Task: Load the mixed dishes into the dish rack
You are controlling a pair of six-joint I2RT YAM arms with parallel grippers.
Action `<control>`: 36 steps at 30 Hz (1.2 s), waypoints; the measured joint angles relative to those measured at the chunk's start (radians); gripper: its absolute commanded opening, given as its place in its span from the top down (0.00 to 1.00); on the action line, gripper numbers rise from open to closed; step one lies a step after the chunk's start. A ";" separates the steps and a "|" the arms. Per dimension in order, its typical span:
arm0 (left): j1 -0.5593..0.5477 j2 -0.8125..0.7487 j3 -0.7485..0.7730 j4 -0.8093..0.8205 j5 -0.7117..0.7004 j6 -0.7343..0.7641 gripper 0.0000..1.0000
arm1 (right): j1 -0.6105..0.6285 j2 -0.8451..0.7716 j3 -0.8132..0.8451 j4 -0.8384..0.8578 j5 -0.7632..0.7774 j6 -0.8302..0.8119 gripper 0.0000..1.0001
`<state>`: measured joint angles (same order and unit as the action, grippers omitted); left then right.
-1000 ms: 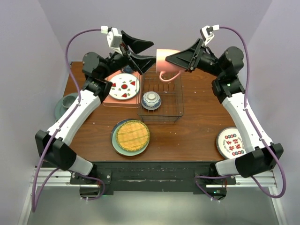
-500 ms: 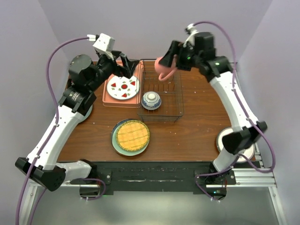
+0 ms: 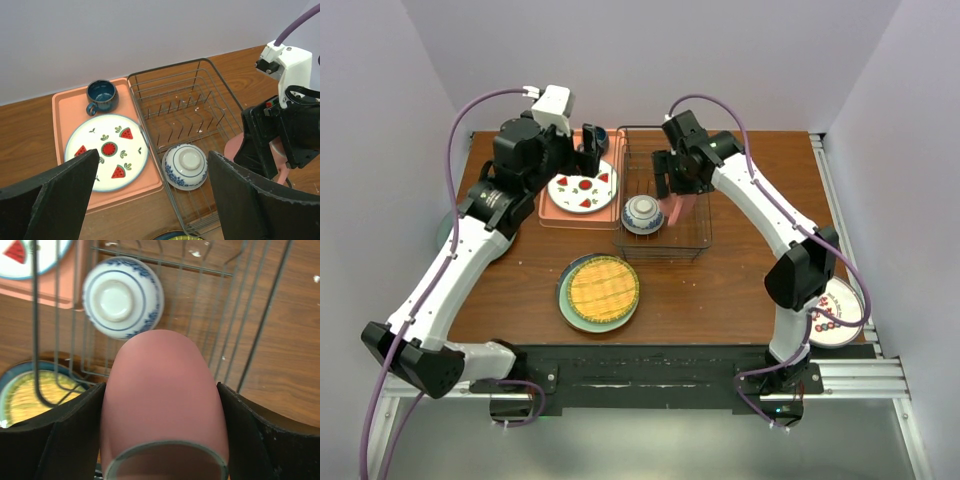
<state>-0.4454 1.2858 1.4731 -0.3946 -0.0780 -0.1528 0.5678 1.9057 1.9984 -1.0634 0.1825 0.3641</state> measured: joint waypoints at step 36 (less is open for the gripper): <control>0.000 0.064 -0.060 -0.041 -0.020 -0.001 0.03 | 0.008 0.196 -0.191 0.144 0.141 0.000 0.76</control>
<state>-0.4450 1.3502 1.4136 -0.4358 -0.0978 -0.1535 0.5758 2.1021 1.8076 -0.9195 0.3237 0.3637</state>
